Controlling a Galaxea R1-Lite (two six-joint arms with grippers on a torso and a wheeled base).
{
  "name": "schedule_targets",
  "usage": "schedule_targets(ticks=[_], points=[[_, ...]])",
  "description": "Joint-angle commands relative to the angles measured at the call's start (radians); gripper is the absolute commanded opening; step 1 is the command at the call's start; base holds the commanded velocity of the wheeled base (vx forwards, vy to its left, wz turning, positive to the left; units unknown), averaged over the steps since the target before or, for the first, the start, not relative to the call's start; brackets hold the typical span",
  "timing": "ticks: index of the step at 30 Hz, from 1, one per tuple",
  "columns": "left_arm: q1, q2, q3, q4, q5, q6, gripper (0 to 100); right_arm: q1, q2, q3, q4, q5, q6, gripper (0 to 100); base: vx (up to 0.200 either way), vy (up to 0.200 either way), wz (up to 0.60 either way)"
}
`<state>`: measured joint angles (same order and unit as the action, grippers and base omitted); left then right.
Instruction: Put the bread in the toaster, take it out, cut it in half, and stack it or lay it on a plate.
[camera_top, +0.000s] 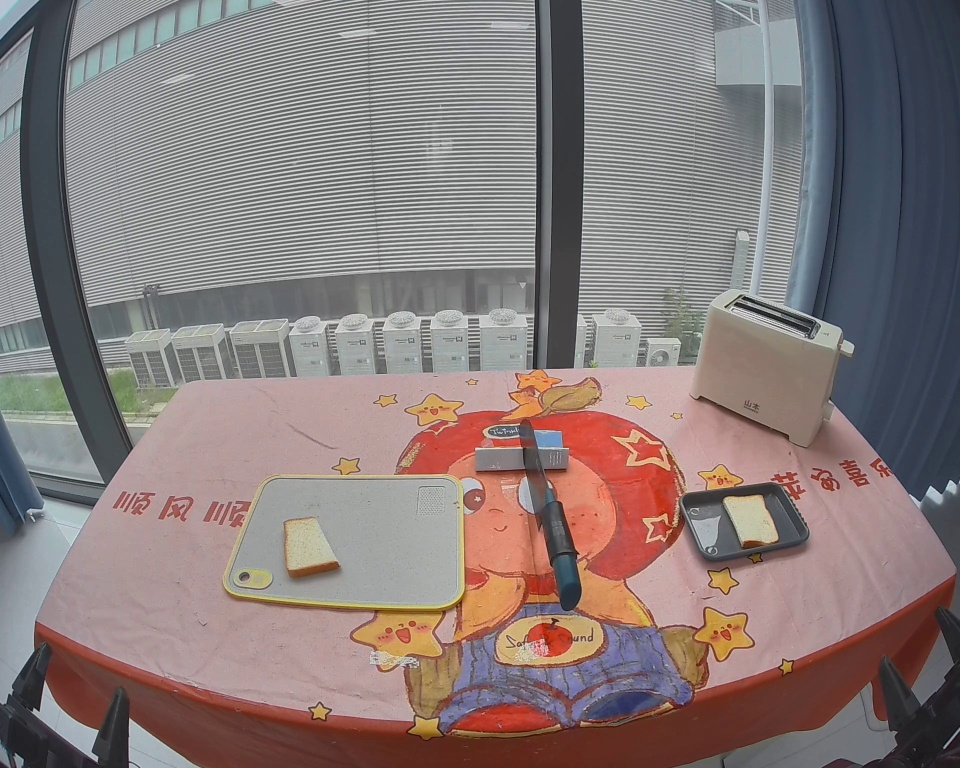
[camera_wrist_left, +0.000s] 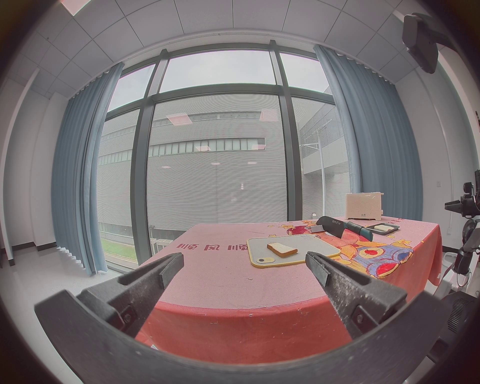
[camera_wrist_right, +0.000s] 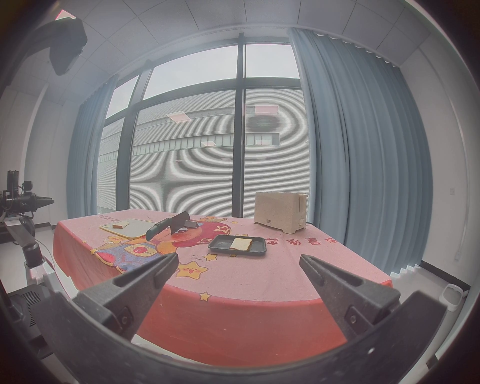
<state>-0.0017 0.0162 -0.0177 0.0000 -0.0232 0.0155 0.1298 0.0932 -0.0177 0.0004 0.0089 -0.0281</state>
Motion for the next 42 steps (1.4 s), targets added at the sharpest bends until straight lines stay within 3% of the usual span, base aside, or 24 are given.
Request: schedule_targets(ticks=[1,3,7,42], points=[[0.000,-0.007,0.016,0.000,0.000,0.000,100,-0.021,0.005,0.016,0.001,-0.012,0.004,100,0.000,0.000,0.00],[0.000,-0.005,0.016,0.000,0.000,0.000,100,-0.035,0.003,0.016,0.001,-0.015,0.004,100,0.000,0.000,0.00],[0.000,-0.007,0.016,0.000,0.000,0.000,100,-0.141,-0.038,0.018,0.001,-0.010,-0.003,100,0.000,0.000,0.00],[0.000,-0.005,0.016,0.000,0.000,0.000,100,-0.131,-0.093,0.018,-0.002,-0.003,0.013,100,0.000,0.000,0.00]])
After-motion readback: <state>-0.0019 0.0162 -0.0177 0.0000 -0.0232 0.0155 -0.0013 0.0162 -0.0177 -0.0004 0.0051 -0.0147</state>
